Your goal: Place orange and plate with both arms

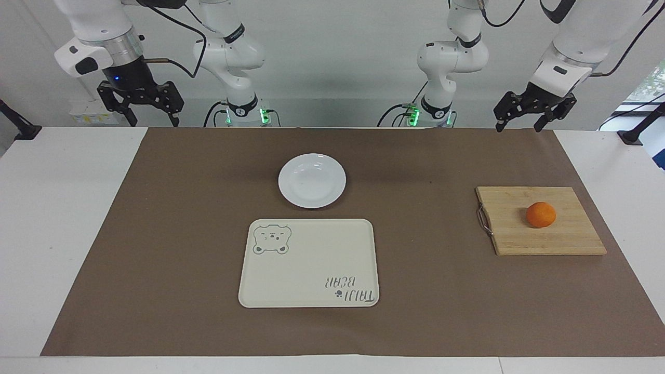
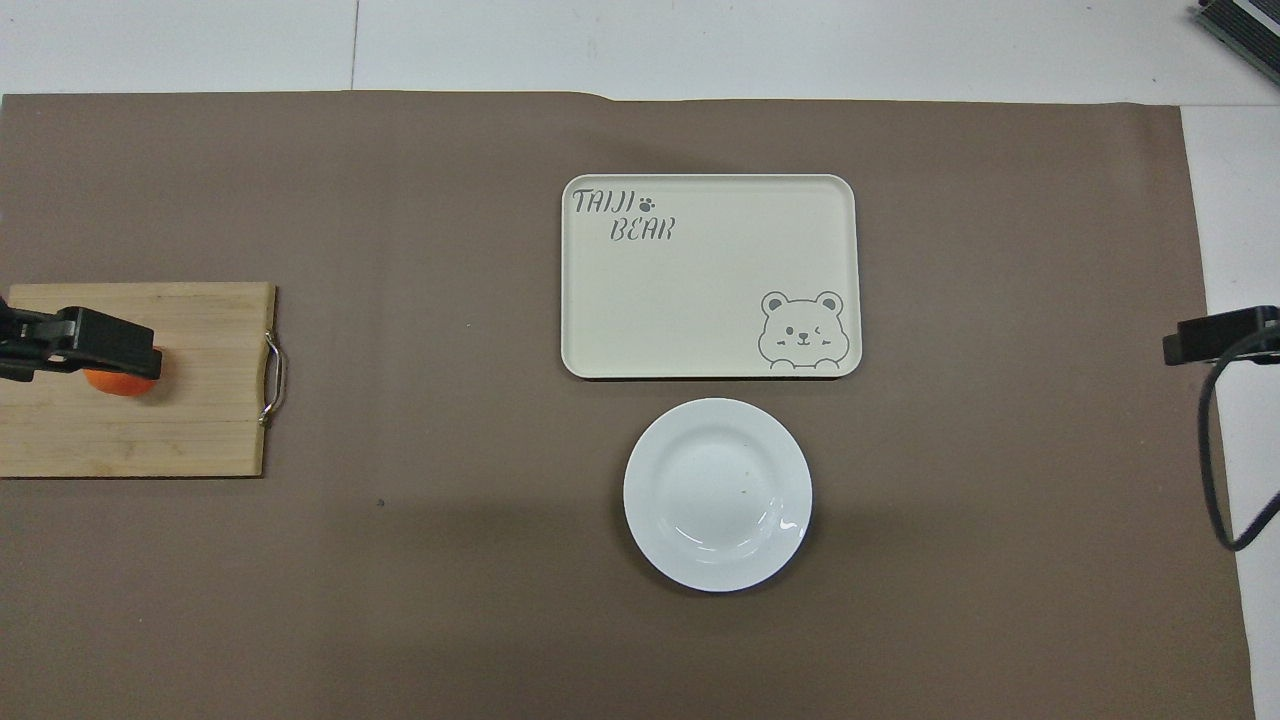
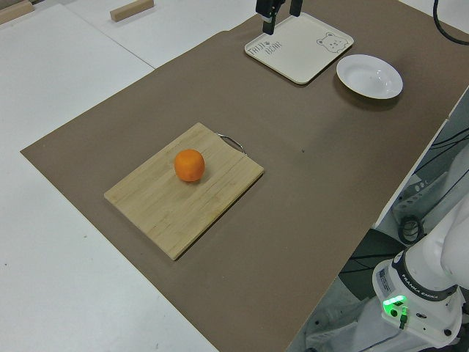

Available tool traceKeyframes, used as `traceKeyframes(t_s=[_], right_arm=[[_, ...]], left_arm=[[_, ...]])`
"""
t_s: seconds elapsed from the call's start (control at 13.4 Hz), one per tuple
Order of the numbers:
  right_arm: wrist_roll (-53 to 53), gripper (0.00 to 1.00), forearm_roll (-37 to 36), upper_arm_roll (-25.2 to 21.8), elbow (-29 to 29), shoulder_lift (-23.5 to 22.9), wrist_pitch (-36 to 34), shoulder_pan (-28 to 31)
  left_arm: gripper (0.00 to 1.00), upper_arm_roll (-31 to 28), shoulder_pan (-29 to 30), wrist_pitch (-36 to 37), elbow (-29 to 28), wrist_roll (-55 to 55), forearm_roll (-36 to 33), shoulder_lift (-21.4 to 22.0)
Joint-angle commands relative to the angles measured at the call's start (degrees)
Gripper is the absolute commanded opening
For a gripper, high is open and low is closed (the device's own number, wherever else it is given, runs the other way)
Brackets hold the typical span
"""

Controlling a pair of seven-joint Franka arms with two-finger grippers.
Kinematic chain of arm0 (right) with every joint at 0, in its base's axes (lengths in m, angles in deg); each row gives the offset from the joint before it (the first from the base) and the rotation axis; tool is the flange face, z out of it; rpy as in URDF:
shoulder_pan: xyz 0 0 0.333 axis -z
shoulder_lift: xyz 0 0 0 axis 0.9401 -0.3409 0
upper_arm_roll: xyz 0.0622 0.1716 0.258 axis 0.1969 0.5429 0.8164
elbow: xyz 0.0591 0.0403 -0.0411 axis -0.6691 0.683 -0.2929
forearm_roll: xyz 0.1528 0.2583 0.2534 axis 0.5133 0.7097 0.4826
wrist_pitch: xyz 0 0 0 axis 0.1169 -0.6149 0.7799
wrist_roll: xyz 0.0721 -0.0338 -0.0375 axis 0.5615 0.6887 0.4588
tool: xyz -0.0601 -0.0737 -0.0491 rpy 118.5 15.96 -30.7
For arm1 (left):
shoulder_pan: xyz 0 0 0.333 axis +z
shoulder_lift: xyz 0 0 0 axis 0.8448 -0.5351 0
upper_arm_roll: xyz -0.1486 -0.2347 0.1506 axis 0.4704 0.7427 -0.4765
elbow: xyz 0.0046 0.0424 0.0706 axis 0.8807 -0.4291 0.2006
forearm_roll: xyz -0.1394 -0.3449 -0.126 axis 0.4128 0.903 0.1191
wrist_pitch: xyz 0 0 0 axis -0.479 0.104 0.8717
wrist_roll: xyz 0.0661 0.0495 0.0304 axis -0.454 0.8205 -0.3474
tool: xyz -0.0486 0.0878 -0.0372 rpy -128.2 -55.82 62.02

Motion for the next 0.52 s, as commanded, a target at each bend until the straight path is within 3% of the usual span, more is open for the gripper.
traceKeyframes(t_s=[0.0, 0.45], right_arm=[[1.3, 1.0, -0.4, 0.1, -0.4, 0.2, -1.0, 0.4], [1.3, 1.0, -0.4, 0.1, -0.4, 0.2, -1.0, 0.4]], left_arm=[[1.0, 0.1, 0.3, -0.7, -2.6, 0.6, -0.8, 1.8], [1.0, 0.1, 0.5, -0.8, -3.2, 0.2, -0.8, 2.1]])
